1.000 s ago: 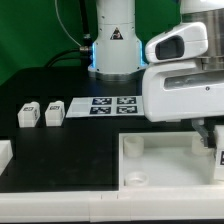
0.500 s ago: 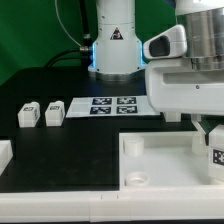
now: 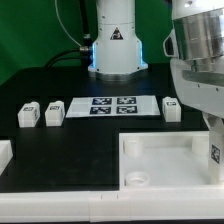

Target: Assemble one leg

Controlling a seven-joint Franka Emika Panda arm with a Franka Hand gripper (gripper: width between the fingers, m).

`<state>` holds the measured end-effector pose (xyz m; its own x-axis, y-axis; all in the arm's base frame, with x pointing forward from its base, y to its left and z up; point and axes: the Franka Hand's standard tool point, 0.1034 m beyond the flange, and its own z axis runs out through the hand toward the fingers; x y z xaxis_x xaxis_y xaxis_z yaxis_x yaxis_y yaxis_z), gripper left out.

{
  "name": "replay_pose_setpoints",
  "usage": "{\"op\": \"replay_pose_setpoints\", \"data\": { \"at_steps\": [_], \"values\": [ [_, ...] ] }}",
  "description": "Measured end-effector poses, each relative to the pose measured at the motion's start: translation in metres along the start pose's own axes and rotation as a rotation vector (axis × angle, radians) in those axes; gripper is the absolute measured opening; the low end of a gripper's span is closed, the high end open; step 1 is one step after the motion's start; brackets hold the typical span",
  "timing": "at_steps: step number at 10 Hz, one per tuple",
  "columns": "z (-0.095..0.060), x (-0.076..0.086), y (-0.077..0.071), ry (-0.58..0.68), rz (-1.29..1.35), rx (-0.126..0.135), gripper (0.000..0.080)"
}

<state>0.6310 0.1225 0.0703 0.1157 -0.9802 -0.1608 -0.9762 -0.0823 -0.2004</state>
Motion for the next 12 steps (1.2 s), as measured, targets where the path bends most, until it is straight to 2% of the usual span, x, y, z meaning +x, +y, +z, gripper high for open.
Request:
{"op": "replay_pose_setpoints", "data": {
  "at_steps": [1, 2, 3, 4, 5, 6, 7, 8, 12],
  "values": [
    [0.0002, -0.0039, 0.0004, -0.029, 0.242, -0.001, 0.0299],
    [0.0016, -0.008, 0.0012, -0.031, 0.369, -0.008, 0.0296],
    [0.0021, -0.0065, -0.0012, -0.028, 0.359, 0.014, 0.0296],
    [0.0021, -0.0062, -0.0012, -0.027, 0.327, 0.014, 0.0296],
    [0.0024, -0.0067, -0.0009, -0.027, 0.326, 0.014, 0.038],
    [0.0022, -0.0063, -0.0009, -0.026, 0.288, 0.01, 0.0533],
    [-0.0011, -0.0041, -0.0035, -0.023, -0.024, -0.018, 0.0613],
    [-0.0034, -0.0029, -0.0054, -0.029, -0.19, -0.036, 0.0638],
    [-0.0028, 0.0001, -0.0057, -0.026, -0.634, -0.033, 0.0649]
  ]
}}
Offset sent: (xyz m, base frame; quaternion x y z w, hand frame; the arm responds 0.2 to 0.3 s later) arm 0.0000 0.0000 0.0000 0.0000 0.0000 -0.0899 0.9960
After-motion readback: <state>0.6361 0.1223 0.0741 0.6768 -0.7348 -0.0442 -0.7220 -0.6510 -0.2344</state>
